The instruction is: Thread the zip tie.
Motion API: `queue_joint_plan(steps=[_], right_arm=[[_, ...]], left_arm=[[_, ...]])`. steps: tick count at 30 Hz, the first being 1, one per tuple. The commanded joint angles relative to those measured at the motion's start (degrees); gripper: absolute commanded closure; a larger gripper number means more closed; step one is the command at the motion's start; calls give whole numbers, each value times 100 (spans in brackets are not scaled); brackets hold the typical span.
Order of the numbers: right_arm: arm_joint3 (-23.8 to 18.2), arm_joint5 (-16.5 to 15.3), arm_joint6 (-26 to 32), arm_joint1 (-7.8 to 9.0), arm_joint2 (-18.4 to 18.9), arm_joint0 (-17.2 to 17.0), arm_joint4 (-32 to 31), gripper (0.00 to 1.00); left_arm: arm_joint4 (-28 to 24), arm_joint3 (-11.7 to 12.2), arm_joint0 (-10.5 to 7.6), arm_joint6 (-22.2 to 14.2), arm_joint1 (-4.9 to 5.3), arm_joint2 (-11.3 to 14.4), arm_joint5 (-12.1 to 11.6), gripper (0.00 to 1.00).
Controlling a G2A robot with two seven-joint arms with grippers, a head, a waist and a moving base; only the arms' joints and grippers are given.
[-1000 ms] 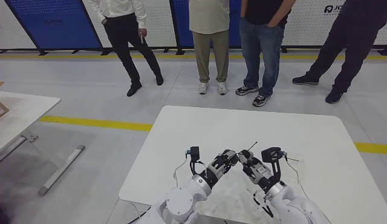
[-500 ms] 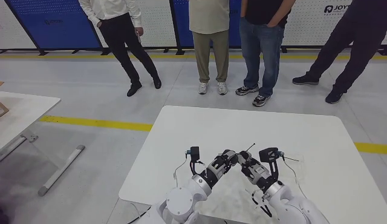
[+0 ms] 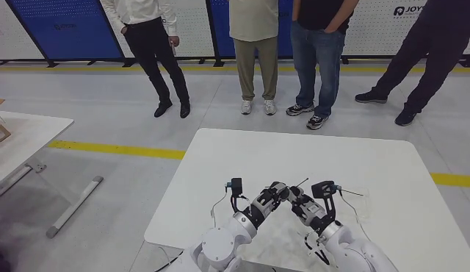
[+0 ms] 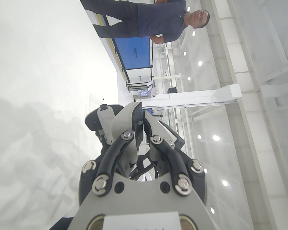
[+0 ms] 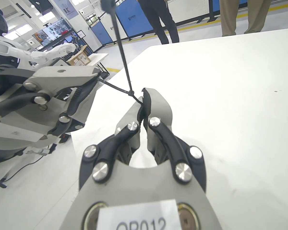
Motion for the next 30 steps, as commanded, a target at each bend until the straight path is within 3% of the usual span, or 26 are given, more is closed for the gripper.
queue_joint_plan(steps=[1,10,15,30], right_arm=[[23,1,22,1,-6,3,-15,100],[30,-70,-5,13,6,-32,-72,100],[76,-33,60,11,-40,-18,-141,100],[251,-102,33,9,-55,18,-85,100]], left_arm=[[0,0,0,0,0,0,0,100],[-15,4,-9,-6,-3,12,-6,100],[-83,-24,21,-29,-4,4,-195,100],[-282,-231,196,-49,7,-40,-463,100]])
